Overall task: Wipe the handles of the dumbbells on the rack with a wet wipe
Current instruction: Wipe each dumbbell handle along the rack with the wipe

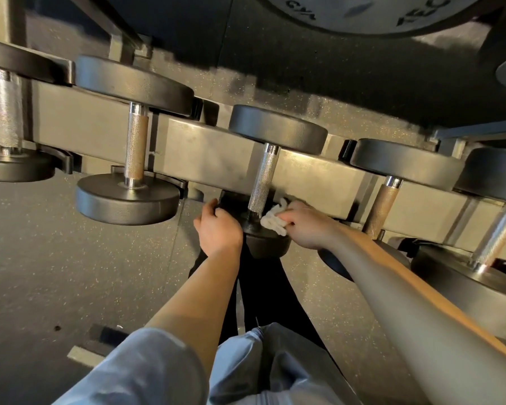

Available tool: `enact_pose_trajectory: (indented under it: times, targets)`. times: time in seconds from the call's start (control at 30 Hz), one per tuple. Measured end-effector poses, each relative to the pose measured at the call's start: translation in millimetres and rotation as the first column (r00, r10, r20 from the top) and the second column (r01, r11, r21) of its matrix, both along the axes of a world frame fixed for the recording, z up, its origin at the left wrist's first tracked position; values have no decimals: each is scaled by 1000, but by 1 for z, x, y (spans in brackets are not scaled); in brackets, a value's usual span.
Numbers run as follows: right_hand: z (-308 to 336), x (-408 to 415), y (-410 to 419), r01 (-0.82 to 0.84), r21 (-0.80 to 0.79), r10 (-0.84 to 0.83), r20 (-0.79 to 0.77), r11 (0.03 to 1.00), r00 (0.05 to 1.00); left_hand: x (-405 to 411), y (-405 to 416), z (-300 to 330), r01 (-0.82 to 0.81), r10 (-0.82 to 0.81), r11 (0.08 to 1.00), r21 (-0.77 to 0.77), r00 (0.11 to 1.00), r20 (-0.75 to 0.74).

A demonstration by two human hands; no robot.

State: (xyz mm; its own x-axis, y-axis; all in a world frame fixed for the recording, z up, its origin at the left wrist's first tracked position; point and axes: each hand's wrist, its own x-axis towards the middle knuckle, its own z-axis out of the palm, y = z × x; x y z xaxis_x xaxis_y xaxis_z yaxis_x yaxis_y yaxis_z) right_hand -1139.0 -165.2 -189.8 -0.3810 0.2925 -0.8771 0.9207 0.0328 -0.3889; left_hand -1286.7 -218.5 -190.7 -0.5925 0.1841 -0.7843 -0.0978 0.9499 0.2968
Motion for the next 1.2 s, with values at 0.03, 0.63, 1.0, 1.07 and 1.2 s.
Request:
enact_pose_trajectory:
  times: [0.03, 0.63, 1.0, 1.07, 1.2]
  targets:
    - [-10, -6, 3, -10, -2, 10, 15, 1000, 1000, 0, 1, 0, 4, -4, 1000, -1, 1000, -4]
    - [-29, -50, -16, 272, 7, -269, 164, 962, 949, -2, 2, 3, 32, -32, 999, -1, 999, 1]
    - [-23, -53, 16, 749, 223, -705, -252, 624, 662, -3, -1, -1, 26, -26, 999, 23, 999, 19]
    - [-25, -52, 7, 787, 138, -739, -280, 601, 613, -3, -1, -1, 21, -22, 1000, 21, 999, 27]
    - [-21, -55, -5, 754, -15, -742, -192, 656, 642, -1, 2, 2, 14, -15, 1000, 16, 1000, 19]
